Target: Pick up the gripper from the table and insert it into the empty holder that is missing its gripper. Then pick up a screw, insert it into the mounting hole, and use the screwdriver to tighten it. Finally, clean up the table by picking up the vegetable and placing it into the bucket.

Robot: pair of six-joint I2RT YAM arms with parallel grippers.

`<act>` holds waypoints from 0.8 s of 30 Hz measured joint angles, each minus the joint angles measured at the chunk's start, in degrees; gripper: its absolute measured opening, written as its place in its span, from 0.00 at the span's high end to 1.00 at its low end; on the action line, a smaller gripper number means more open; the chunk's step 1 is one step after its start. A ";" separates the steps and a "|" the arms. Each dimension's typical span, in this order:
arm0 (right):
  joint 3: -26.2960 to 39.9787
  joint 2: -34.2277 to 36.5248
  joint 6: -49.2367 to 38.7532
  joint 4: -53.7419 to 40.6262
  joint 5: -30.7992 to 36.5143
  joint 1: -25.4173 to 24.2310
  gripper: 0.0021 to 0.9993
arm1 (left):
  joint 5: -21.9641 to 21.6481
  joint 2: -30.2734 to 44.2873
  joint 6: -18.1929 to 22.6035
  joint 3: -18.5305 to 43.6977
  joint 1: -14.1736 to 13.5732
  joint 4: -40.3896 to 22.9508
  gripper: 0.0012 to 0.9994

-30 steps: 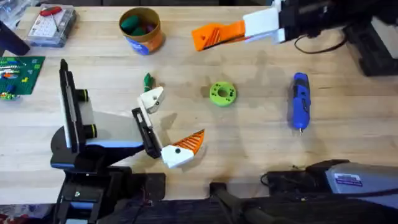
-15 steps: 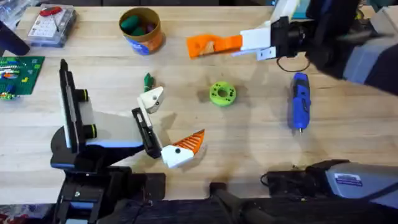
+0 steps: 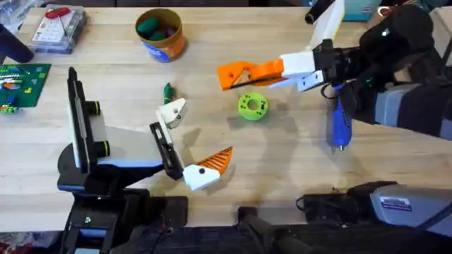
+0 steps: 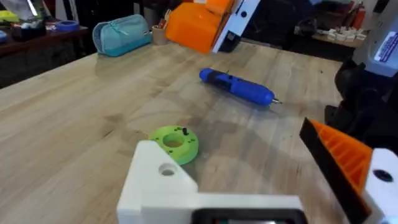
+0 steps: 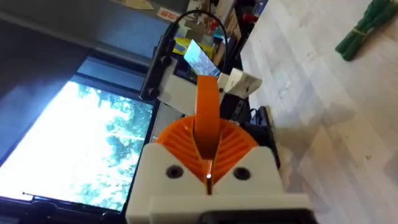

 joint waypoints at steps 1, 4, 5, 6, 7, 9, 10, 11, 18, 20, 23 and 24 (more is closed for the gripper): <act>-0.35 -0.02 0.67 0.03 -0.15 0.14 1.00 | 0.00 0.00 0.00 0.00 0.00 0.00 0.01; -1.04 0.12 2.26 0.09 -0.82 1.16 1.00 | 0.00 0.00 0.00 0.00 0.00 0.00 0.01; -1.08 0.25 2.64 0.09 -1.20 1.49 1.00 | -0.02 0.00 0.00 0.00 0.00 0.00 0.01; -1.10 0.35 2.85 0.12 -1.50 1.77 1.00 | 0.00 0.00 0.00 0.00 0.00 0.00 0.01; -1.12 0.42 3.11 0.35 -1.87 1.92 1.00 | -0.02 0.00 0.00 0.00 0.00 0.00 0.01; -1.12 0.44 3.68 1.37 -2.65 1.94 1.00 | -0.02 0.00 0.00 0.00 0.00 0.00 0.01; -1.12 0.44 4.15 2.08 -3.10 1.94 1.00 | 0.00 0.00 0.00 0.00 0.00 0.00 0.01; -1.12 0.42 4.92 2.46 -3.46 1.94 1.00 | -0.02 0.00 0.00 0.00 0.00 0.00 0.01; -1.12 1.44 9.07 2.96 -3.64 1.96 1.00 | 0.00 0.00 0.00 0.00 0.00 0.00 0.01; -1.12 3.33 9.39 3.01 -3.64 2.06 1.00 | -0.01 0.00 0.00 0.00 0.00 0.00 0.01; -1.12 6.45 9.34 3.00 -3.64 2.45 1.00 | -0.02 0.00 0.00 0.00 0.00 0.00 0.01; -1.12 7.28 9.17 3.00 -3.64 2.66 1.00 | 0.00 0.00 0.00 0.00 0.00 0.00 0.01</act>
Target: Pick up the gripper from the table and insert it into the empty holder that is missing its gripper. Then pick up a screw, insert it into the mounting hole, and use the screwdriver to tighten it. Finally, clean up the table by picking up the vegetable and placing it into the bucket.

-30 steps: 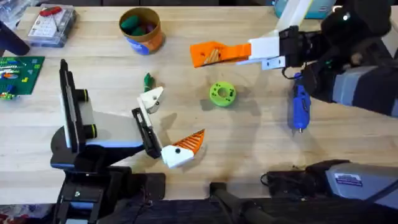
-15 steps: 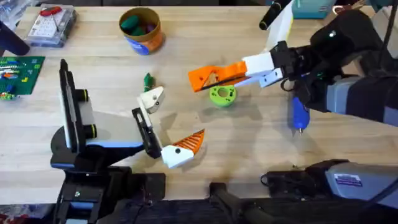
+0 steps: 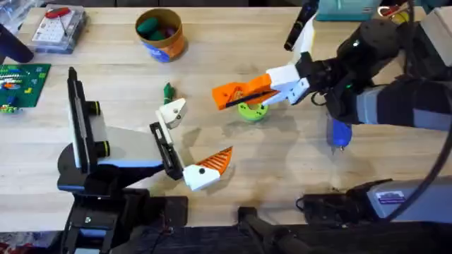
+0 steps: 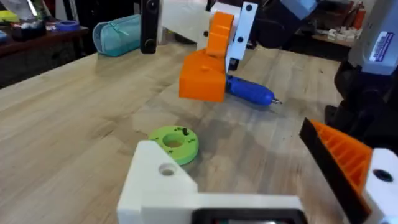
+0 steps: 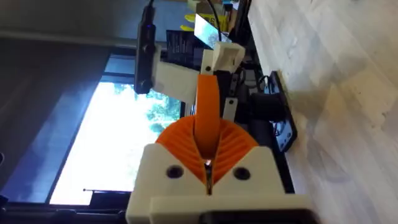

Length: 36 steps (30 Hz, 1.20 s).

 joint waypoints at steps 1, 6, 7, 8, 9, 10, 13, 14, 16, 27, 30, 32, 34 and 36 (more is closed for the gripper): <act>0.00 0.78 -0.07 -0.04 0.00 0.27 1.00 | 0.00 0.00 0.00 0.00 0.00 0.00 0.01; 0.00 4.03 -1.57 0.90 0.00 1.70 1.00 | 0.00 0.00 0.00 0.00 0.00 0.00 0.01; 0.00 4.45 -1.74 1.35 0.02 1.92 1.00 | 0.00 0.00 0.00 0.00 0.00 0.00 0.01; 0.00 4.69 -1.81 1.57 0.02 2.18 1.00 | -0.02 0.00 0.00 0.00 0.00 0.00 0.01; 0.00 4.85 -1.94 1.83 0.02 2.55 1.00 | 0.00 0.00 0.00 0.00 0.00 0.00 0.01; 0.04 4.87 -1.98 2.22 0.02 3.00 1.00 | -0.02 -0.02 0.00 0.00 0.00 0.00 0.01; 0.62 4.87 -2.15 2.72 0.38 4.66 1.00 | 0.00 0.00 0.00 0.00 0.00 0.00 0.01; 0.87 4.87 -2.18 2.82 0.97 5.28 1.00 | -0.01 0.00 0.00 0.00 0.00 0.00 0.01; 1.12 4.87 -2.24 2.89 2.50 6.29 1.00 | -0.02 0.00 0.00 0.00 0.00 0.00 0.01; 1.27 4.87 -3.01 2.89 6.05 10.28 1.00 | 0.00 0.00 0.00 0.00 0.00 0.00 0.01; 1.27 4.87 -3.01 2.87 6.67 10.32 1.00 | -0.02 0.00 0.00 0.00 0.00 0.00 0.01; 1.27 4.87 -2.99 2.86 6.89 10.32 1.00 | -0.02 0.00 0.00 0.00 0.00 0.00 0.01; 1.27 4.87 -2.97 2.86 6.95 10.32 1.00 | -0.02 0.00 0.00 0.00 0.00 0.00 0.01; 1.27 4.85 -2.95 2.86 7.13 10.45 1.00 | 0.00 0.00 0.00 0.00 0.00 0.00 0.01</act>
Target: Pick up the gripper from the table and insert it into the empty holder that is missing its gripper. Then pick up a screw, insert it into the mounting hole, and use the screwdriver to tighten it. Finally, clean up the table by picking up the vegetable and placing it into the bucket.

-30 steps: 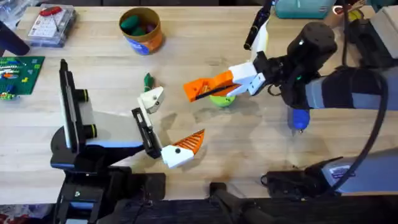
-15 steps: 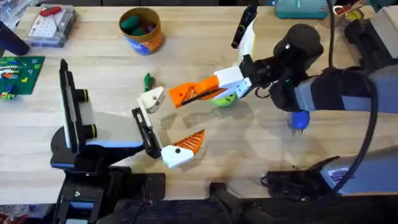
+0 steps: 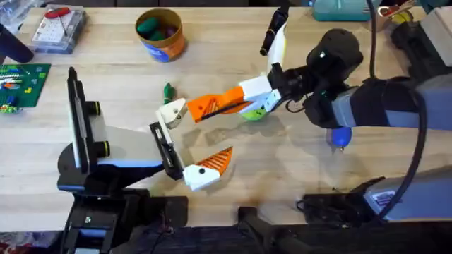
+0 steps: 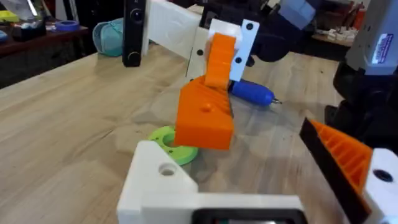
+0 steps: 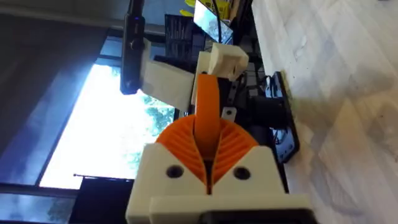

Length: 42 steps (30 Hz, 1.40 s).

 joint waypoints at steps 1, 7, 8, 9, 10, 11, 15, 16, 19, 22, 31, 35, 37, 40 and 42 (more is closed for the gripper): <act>0.00 0.01 0.00 0.00 0.04 0.13 1.00 | -0.01 0.00 0.00 0.00 0.00 0.00 0.01; 0.00 0.31 0.20 0.10 0.45 0.89 1.00 | 0.00 0.00 0.00 0.00 0.00 0.00 0.01; 0.00 0.62 0.22 0.09 0.44 0.89 1.00 | -0.01 0.00 0.00 0.00 0.00 0.00 0.01; 0.00 0.99 0.22 0.07 0.45 0.89 1.00 | 0.00 0.00 0.00 0.00 0.00 0.00 0.01; 0.00 1.37 0.24 0.02 0.45 0.89 1.00 | 0.00 0.00 0.00 0.00 0.00 0.00 0.01; 0.00 1.69 0.24 0.00 0.50 0.88 1.00 | 0.00 0.00 0.00 0.00 0.00 0.00 0.01; 0.00 1.99 0.35 0.00 0.93 0.89 1.00 | -0.01 0.00 0.00 0.00 0.00 0.00 0.01; 0.00 1.99 0.35 0.00 1.12 0.92 1.00 | 0.00 0.00 0.00 0.00 0.00 0.00 0.01; 0.00 1.99 0.35 -0.02 1.66 1.18 1.00 | 0.00 0.00 0.00 0.00 0.00 0.00 0.01; 0.00 2.02 0.37 -0.02 2.13 1.54 1.00 | -0.02 0.00 0.00 0.00 0.00 0.00 0.01; 0.00 3.71 0.40 0.10 2.60 1.74 1.00 | -0.19 0.00 0.00 0.00 0.00 0.00 0.01; 0.00 3.71 0.60 0.11 2.61 1.74 1.00 | -0.19 0.00 0.00 0.00 0.00 0.00 0.01; 0.00 3.70 0.96 0.11 2.62 1.74 1.00 | -0.20 0.00 0.00 0.00 0.00 0.00 0.01; 0.00 3.70 1.26 0.11 2.62 1.74 1.00 | -0.22 0.00 0.00 0.00 0.00 0.00 0.01; 0.00 3.71 1.43 0.11 2.62 1.74 1.00 | -0.21 0.00 0.00 0.00 0.00 0.00 0.01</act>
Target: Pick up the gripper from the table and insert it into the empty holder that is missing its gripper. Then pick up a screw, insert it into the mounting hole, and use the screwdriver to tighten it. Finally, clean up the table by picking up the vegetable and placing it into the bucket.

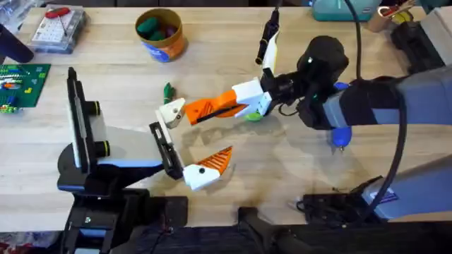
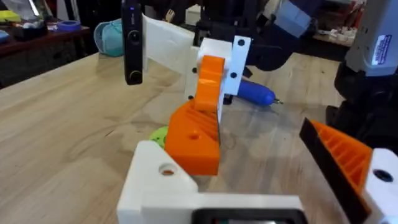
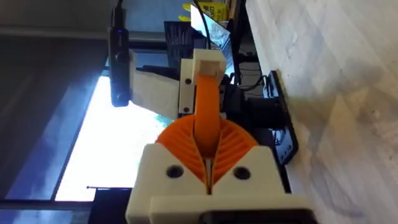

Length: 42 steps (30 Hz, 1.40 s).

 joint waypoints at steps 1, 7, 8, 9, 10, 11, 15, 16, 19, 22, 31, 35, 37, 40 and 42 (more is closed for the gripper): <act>0.00 0.00 0.11 0.00 0.00 0.00 1.00 | -0.01 0.00 0.00 0.00 0.00 0.00 0.01; 0.00 0.00 0.64 0.00 0.00 0.00 1.00 | -0.01 0.00 0.00 0.00 0.00 0.00 0.01; 0.00 0.00 0.74 0.00 0.00 0.00 1.00 | -0.01 0.00 0.00 0.00 0.00 0.00 0.01; 0.00 -0.01 0.87 0.01 0.01 0.01 1.00 | -0.01 0.00 0.00 0.00 0.00 0.00 0.01; 0.00 -0.01 1.00 0.02 0.02 0.04 1.00 | -0.02 0.00 0.00 0.00 0.00 0.00 0.01; 0.00 0.00 1.10 0.02 0.04 0.09 1.00 | -0.03 0.00 0.00 0.00 0.00 0.00 0.01; 0.00 0.00 1.30 0.00 0.19 0.49 1.00 | -0.01 0.00 0.00 0.00 0.00 0.00 0.01; 0.00 0.00 1.35 0.00 0.20 0.55 1.00 | -0.01 0.00 0.00 0.00 0.00 0.00 0.01; 0.00 0.00 1.56 0.00 0.22 0.70 1.00 | -0.01 0.00 0.00 0.00 0.00 0.00 0.01; 0.00 0.00 1.56 0.00 0.23 0.70 1.00 | -0.01 0.00 0.00 0.00 0.00 0.00 0.01; -0.01 0.00 1.76 0.00 0.37 0.74 1.00 | -0.01 -0.01 0.00 0.00 0.00 0.00 0.01; -0.02 -0.01 1.77 0.01 0.37 0.80 1.00 | -0.01 0.00 0.00 0.00 0.00 0.00 0.01; -0.02 -0.01 1.73 0.00 0.37 0.81 1.00 | -0.01 0.00 0.00 0.00 0.00 0.00 0.01; -0.09 -0.01 1.70 0.36 0.37 0.81 1.00 | -0.01 0.00 0.00 0.00 0.00 0.00 0.01; -0.16 -0.01 1.71 0.90 0.37 0.81 1.00 | -0.01 0.00 0.01 0.00 0.00 0.03 0.01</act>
